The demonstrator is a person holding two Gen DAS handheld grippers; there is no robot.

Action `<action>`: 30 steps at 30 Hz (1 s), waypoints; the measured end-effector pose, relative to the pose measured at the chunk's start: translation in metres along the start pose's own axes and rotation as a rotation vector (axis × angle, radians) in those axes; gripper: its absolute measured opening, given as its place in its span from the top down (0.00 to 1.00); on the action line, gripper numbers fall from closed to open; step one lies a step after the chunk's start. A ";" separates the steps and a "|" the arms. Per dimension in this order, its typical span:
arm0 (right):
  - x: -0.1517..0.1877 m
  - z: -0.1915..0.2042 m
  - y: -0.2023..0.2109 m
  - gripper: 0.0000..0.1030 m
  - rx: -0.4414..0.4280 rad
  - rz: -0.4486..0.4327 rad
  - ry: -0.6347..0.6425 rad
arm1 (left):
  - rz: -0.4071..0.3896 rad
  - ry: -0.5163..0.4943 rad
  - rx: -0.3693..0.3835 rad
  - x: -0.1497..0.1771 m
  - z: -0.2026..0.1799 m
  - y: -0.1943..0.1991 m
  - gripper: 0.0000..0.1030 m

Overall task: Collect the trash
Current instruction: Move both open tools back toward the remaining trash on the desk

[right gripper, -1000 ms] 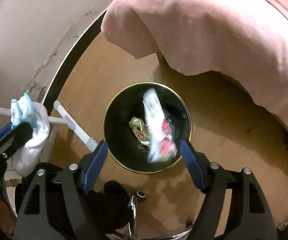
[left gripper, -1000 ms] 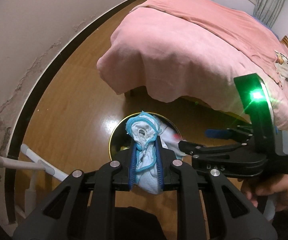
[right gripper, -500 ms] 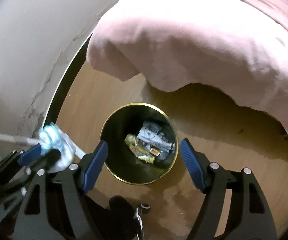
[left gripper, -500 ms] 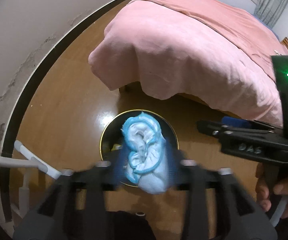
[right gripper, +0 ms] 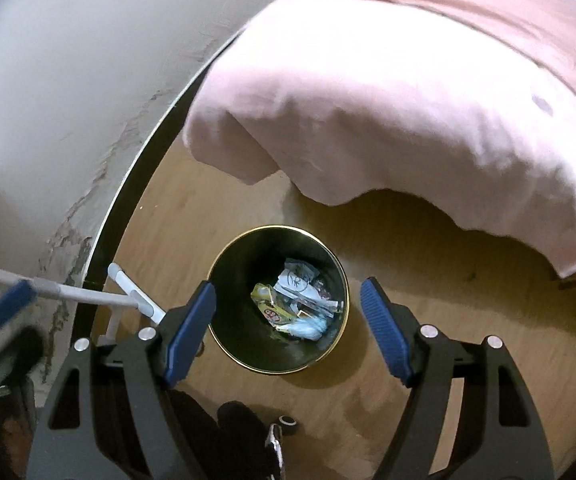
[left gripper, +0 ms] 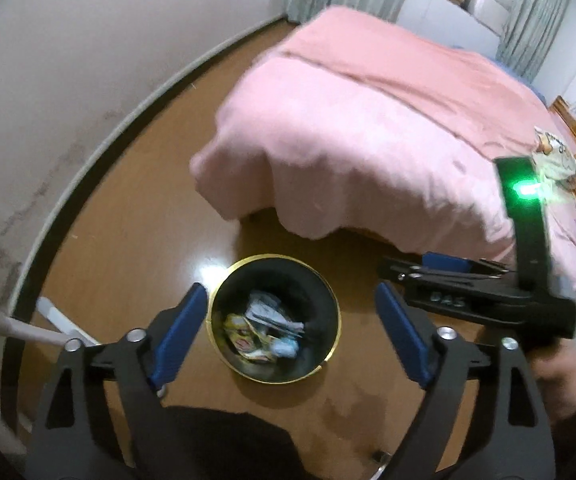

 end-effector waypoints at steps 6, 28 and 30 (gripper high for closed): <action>0.001 0.047 0.034 0.29 0.009 -0.075 0.130 | -0.123 0.041 -0.035 0.010 0.028 0.110 0.10; 0.173 0.566 0.131 0.32 -0.656 0.005 0.944 | -0.313 0.796 -0.746 0.285 0.350 0.393 0.08; 0.185 0.603 0.120 0.34 -0.665 0.039 0.962 | -0.306 0.831 -0.762 0.301 0.356 0.398 0.08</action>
Point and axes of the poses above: each gripper's, at about its wrist camera, not at the fingertips, and y roughly against the way its jaws point, z to its left, x to its underside, the point moved 3 cm from there along -y, roughly the way its jaws point, and after that the axes turned 1 degree about -x, right-handed, at the moved point
